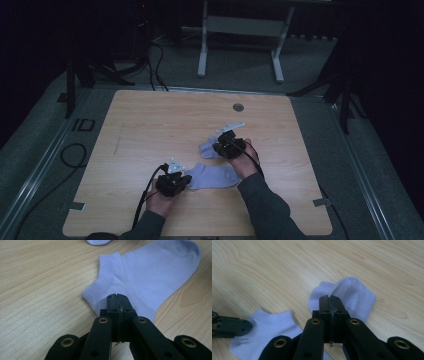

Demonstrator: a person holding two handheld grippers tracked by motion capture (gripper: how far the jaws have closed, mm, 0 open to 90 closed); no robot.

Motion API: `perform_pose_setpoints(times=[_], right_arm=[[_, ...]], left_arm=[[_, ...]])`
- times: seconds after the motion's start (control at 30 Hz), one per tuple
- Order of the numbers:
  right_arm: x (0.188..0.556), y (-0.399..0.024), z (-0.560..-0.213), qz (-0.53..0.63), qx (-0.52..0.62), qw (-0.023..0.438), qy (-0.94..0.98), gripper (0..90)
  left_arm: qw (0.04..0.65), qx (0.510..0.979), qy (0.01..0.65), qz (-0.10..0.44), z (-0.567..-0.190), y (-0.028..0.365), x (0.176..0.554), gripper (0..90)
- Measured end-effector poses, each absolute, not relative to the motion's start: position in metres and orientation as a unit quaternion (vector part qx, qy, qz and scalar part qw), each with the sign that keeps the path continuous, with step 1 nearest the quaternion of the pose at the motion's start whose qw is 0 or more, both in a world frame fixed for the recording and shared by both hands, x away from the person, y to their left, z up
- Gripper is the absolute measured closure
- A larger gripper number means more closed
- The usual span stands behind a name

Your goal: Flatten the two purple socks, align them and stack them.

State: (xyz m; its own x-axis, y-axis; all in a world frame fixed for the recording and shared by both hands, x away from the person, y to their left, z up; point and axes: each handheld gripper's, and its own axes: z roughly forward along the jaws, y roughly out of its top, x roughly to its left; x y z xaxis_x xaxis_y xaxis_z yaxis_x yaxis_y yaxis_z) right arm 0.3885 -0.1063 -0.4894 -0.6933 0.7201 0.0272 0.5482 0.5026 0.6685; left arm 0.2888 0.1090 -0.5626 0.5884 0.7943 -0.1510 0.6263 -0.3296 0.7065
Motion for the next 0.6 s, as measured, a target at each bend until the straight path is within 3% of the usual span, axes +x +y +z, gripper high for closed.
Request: perform_pose_setpoints(times=[0.6], right_arm=[[0.391, -0.135, -0.495, 0.332, 0.401, 0.126, 0.845, 89.0]], left_arm=[[0.376, 0.809, 0.438, 0.113, -0.563, 0.109, 0.289, 89.4]])
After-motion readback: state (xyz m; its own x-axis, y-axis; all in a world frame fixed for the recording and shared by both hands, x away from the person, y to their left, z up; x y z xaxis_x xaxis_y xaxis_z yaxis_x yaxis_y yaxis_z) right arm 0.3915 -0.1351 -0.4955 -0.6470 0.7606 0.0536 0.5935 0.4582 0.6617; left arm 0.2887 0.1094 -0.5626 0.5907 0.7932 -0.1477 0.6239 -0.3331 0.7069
